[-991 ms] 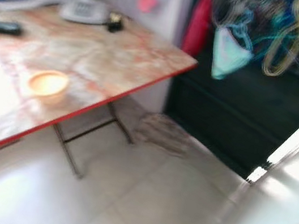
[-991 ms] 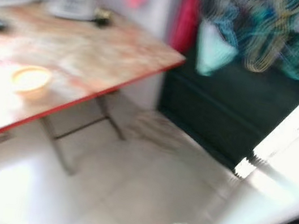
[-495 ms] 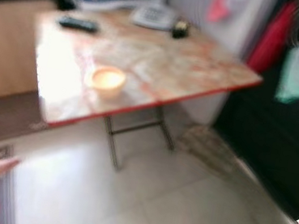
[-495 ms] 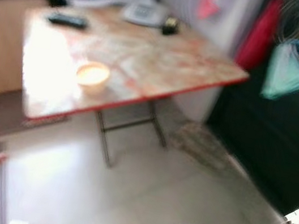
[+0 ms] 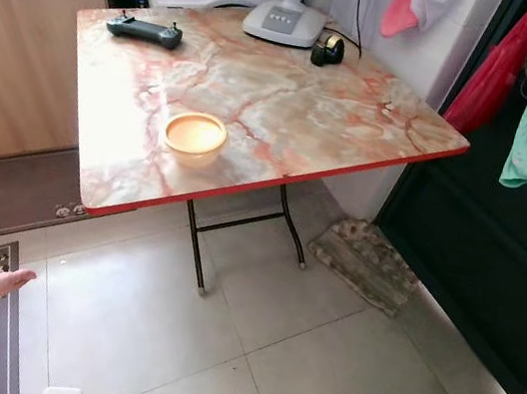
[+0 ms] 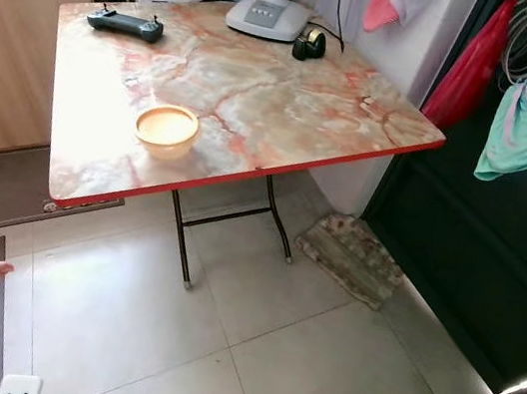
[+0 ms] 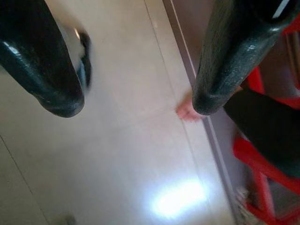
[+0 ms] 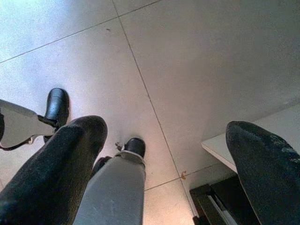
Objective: Restocking fridge
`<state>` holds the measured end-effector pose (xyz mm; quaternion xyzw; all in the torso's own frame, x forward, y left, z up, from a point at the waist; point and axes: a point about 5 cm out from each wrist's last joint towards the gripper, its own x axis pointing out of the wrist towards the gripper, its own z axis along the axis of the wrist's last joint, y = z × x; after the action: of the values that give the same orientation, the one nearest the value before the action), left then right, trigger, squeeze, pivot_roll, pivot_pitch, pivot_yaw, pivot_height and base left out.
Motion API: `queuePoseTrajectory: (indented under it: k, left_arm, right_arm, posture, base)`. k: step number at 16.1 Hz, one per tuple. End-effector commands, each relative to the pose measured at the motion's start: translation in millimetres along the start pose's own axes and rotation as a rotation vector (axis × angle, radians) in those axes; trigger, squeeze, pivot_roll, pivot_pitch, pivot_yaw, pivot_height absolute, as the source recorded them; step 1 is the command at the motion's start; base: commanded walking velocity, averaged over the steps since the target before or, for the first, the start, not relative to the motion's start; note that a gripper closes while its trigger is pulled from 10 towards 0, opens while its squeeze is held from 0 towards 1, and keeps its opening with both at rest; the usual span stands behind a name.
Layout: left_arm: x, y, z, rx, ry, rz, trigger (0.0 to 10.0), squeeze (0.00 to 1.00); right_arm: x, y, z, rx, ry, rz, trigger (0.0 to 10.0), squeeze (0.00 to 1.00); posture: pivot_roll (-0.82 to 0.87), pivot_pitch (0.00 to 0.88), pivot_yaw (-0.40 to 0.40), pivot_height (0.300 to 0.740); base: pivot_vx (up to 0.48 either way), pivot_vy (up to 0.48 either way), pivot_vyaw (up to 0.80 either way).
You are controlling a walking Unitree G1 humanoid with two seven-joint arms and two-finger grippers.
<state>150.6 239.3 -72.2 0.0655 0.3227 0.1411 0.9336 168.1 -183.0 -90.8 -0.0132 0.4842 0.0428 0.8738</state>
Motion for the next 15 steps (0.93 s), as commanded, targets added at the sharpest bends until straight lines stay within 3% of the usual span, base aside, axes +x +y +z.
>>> queuePoseTrajectory:
  k: [1,2,5,7,8,11,15]
  left_arm:
    - [7.1,9.7,35.8,-0.018,-0.186,0.05,10.0,0.0]
    - [5.6,18.0,73.2,-0.013,-0.367,0.074,10.0,0.0]
    - [-3.2,23.2,120.7,-0.018,-0.582,0.1,10.0,0.0]
    - [-12.9,17.1,166.2,0.017,-0.745,0.069,10.0,0.0]
    - [-20.1,11.5,179.7,0.035,-0.792,0.04,10.0,0.0]
    - [-50.1,-17.5,218.7,-0.025,-0.92,-0.112,10.0,0.0]
    - [-53.8,-25.0,235.0,-0.016,-0.927,-0.143,10.0,0.0]
  right_arm:
    - [-0.3,0.6,-2.6,-0.001,0.012,0.006,10.0,0.0]
    - [-0.3,0.5,-2.8,-0.006,0.014,0.01,10.0,0.0]
    - [-0.5,-0.3,-2.9,-0.009,0.016,0.01,10.0,0.0]
    - [-0.7,-0.7,-3.6,-0.016,0.019,0.011,10.0,0.0]
    - [-0.7,-0.6,-4.0,-0.017,0.019,0.012,10.0,0.0]
    - [-0.8,-0.3,-4.4,-0.015,0.017,0.012,10.0,0.0]
    - [-0.7,-0.3,-3.8,-0.015,0.016,0.009,10.0,0.0]
  posture:
    - [0.1,0.082,-0.011,0.74]
    - [0.09,0.078,-0.009,0.74]
    - [0.09,0.07,-0.012,0.74]
    - [0.09,0.055,-0.011,0.74]
    - [0.09,0.051,-0.008,0.74]
    - [0.09,0.053,-0.006,0.74]
    - [0.09,0.071,-0.01,0.74]
  base:
    - [0.0,0.0,0.0]
    - [0.0,0.0,0.0]
    - [0.0,0.0,0.0]
    - [0.0,0.0,0.0]
    - [0.0,0.0,0.0]
    - [0.0,0.0,0.0]
    - [0.0,0.0,0.0]
